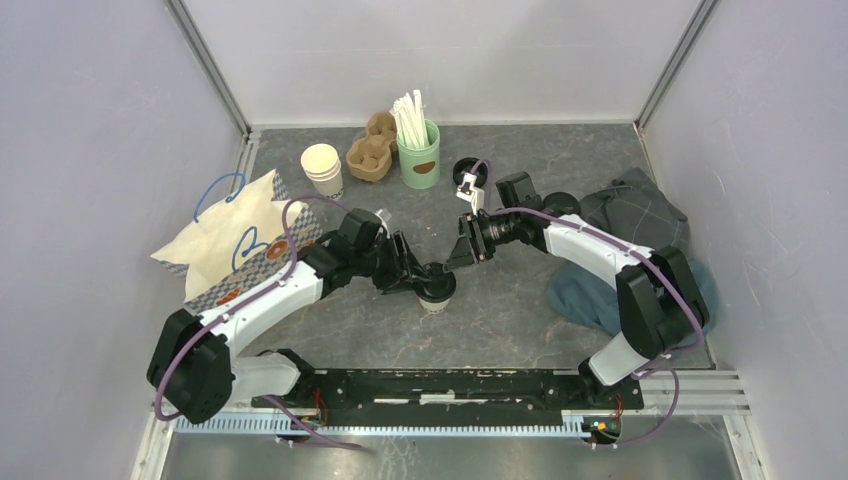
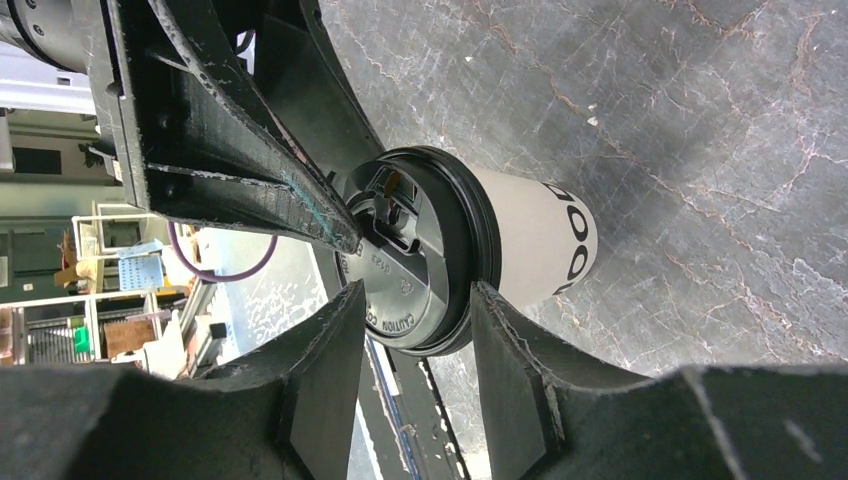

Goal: Pack the takeout coffee

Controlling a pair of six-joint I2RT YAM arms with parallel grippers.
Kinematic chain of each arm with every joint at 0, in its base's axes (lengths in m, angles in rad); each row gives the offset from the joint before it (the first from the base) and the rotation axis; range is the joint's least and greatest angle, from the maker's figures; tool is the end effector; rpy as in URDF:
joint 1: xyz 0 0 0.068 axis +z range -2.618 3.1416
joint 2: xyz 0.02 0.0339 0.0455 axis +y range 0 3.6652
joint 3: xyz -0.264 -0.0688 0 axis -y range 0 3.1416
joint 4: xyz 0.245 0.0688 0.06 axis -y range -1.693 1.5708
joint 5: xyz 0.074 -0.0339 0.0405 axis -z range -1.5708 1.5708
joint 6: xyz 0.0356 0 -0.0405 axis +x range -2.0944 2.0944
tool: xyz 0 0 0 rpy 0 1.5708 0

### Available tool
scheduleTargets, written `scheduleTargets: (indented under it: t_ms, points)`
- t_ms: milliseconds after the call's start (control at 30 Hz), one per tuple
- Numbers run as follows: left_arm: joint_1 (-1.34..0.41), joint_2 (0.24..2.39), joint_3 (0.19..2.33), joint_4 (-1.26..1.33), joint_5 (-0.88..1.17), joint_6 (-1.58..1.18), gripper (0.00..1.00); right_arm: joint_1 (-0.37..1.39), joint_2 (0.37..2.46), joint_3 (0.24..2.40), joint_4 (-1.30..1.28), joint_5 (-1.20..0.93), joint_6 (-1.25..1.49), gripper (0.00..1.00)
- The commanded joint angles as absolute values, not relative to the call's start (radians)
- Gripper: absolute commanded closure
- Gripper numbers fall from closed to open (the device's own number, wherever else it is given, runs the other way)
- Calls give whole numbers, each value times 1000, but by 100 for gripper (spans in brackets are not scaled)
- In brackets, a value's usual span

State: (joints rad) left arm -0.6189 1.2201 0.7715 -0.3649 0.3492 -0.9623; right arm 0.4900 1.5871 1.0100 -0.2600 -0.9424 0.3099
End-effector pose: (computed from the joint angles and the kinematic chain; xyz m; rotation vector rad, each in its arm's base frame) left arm 0.1965 -0.1549 0.2312 -0.2687 2.6345 -1.0748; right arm 0.2740 0.1788 0.2236 -0.6887 2.3651 1.4961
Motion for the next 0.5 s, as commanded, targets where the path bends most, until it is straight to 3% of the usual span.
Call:
scheduleTargets:
  t_ms: [0, 233, 467]
  points:
    - [-624, 1222, 761, -333, 348, -985, 43, 494, 1557, 1015, -255, -928, 300, 51]
    - [-624, 1211, 729, -349, 313, -967, 53, 461, 1539, 968, -297, -870, 287, 41]
    - [-624, 1229, 699, -332, 311, -954, 58, 455, 1562, 882, -140, -982, 369, 48]
